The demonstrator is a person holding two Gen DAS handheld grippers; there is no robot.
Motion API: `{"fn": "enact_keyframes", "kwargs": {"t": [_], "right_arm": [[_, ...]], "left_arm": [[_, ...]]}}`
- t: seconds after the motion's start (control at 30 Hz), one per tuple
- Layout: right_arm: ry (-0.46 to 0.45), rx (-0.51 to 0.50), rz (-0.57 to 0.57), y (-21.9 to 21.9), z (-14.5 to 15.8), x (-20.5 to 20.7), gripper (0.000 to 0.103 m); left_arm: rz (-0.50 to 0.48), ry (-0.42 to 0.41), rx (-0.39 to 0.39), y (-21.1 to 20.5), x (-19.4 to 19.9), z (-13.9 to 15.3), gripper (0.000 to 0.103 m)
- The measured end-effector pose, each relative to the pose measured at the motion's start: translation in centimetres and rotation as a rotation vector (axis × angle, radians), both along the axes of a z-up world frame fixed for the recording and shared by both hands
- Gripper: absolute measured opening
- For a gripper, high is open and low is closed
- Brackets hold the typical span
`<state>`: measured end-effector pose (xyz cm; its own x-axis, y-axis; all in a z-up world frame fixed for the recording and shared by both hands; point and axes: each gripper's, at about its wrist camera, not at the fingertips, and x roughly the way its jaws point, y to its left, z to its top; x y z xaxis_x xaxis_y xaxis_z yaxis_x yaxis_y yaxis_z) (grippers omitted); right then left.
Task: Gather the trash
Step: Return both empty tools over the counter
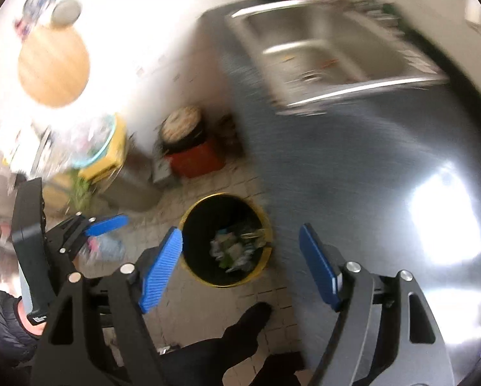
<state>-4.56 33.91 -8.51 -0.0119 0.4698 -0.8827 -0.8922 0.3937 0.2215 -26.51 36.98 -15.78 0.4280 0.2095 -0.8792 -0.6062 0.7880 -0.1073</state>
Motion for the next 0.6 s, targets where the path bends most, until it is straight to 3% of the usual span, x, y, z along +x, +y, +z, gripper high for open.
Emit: {"fn": "enact_keyframes", "kwargs": {"t": [0.13, 0.33, 0.47, 0.6], "right_arm": [[-0.079, 0.029, -0.197, -9.5, 3.5, 5.0, 0.077], [-0.167, 0.034, -0.538, -26.6, 7.3, 11.1, 0.079], [-0.205, 0.017, -0.739, -37.1, 8.6, 12.9, 0.079], [-0.222, 0.002, -0.89, -46.6, 8.8, 13.1, 0.079]], "left_arm": [[-0.143, -0.066, -0.015, -4.2, 5.3, 2.8, 0.088], [-0.49, -0.146, 0.008, -14.3, 16.0, 7.0, 0.091], [-0.713, -0.179, 0.036, -22.3, 22.1, 8.7, 0.091], [-0.87, -0.198, 0.062, -28.7, 25.7, 9.3, 0.091]]}}
